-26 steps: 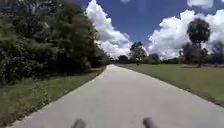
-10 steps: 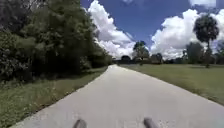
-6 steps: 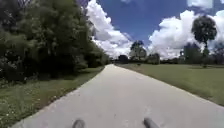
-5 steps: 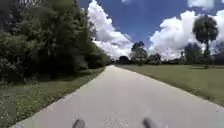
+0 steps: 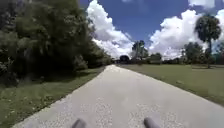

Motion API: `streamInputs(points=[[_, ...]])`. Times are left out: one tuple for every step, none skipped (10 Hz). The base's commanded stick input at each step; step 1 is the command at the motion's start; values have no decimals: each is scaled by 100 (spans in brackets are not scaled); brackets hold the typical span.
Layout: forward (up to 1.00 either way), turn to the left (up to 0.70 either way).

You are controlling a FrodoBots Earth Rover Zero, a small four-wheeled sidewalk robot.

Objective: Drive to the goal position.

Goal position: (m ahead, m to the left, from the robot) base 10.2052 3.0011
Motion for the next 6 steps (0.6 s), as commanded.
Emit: streamInputs(points=[[70,2],[70,2],[70,2],[70,2],[70,2],[70,2]])
